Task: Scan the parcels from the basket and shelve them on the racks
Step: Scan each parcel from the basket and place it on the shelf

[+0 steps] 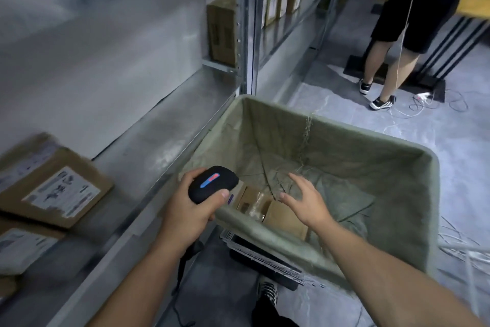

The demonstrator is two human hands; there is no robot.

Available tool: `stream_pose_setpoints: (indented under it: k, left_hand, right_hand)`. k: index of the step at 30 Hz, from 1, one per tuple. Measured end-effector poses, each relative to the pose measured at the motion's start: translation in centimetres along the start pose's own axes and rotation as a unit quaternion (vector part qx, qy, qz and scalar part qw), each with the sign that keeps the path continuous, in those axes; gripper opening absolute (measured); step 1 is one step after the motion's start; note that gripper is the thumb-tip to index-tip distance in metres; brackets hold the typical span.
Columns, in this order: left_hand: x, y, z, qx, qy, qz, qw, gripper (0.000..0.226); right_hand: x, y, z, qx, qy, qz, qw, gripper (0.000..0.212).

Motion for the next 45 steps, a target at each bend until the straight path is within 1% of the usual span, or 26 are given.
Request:
stream_pose_setpoints:
  k: [8, 11, 14, 17, 21, 24, 30, 33, 36, 40, 43, 45]
  left_hand:
    - [-0.9, 5.0, 5.7, 0.022, 0.031, -0.031, 0.999, 0.044]
    - [-0.6, 6.2, 7.2, 0.044, 0.049, -0.05, 0.997, 0.045]
    - [-0.1, 7.9, 8.5, 0.073, 0.058, -0.067, 0.993, 0.044]
    - [0.8, 9.9, 9.8, 0.099, 0.074, -0.083, 0.989, 0.043]
    - [2.2, 12.2, 11.3, 0.131, 0.101, -0.1, 0.981, 0.049]
    - [3.0, 13.4, 12.1, 0.149, 0.109, -0.113, 0.976, 0.052]
    - [4.4, 15.0, 12.7, 0.184, 0.098, -0.149, 0.967, 0.05]
    - [4.7, 15.4, 12.8, 0.184, 0.09, -0.165, 0.965, 0.054]
    - [4.8, 15.6, 12.7, 0.182, 0.088, -0.171, 0.964, 0.052]
    - [4.5, 15.4, 12.4, 0.18, 0.075, -0.173, 0.965, 0.061]
    - [4.2, 15.5, 12.5, 0.17, 0.057, -0.176, 0.968, 0.063]
    - [3.9, 15.6, 12.6, 0.162, 0.046, -0.176, 0.97, 0.067]
  right_hand:
    - [-4.6, 3.5, 0.8, 0.049, 0.03, 0.087, 0.995, 0.07]
    - [-6.5, 3.7, 2.3, 0.087, 0.03, 0.133, 0.987, 0.071]
    - [-8.3, 3.7, 4.0, 0.132, -0.003, 0.152, 0.979, 0.075]
    - [-10.1, 4.0, 5.2, 0.155, -0.03, 0.161, 0.974, 0.08]
    - [-12.2, 3.7, 6.4, 0.197, -0.087, 0.152, 0.965, 0.086]
    - [-13.1, 3.6, 7.0, 0.234, -0.138, 0.154, 0.95, 0.09]
    - [-14.4, 4.6, 8.7, 0.287, -0.257, 0.129, 0.914, 0.11]
    - [-14.9, 4.8, 8.7, 0.275, -0.285, 0.121, 0.91, 0.11]
    - [-14.8, 4.4, 8.3, 0.242, -0.257, 0.125, 0.927, 0.104]
    - [-14.8, 3.9, 7.0, 0.159, -0.167, 0.177, 0.957, 0.103]
    - [-14.8, 4.1, 6.3, 0.117, -0.109, 0.189, 0.969, 0.101]
    - [-14.6, 4.2, 5.8, 0.054, -0.05, 0.22, 0.973, 0.095]
Point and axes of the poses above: each hand's wrist, its own y-axis towards the middle knuckle, its own z-axis out of the palm, x = y × z, the point moved 1 cm from there along y, towards the middle knuckle, and after that the axes turned 6 degrees about -z, right-handed, at the moved point
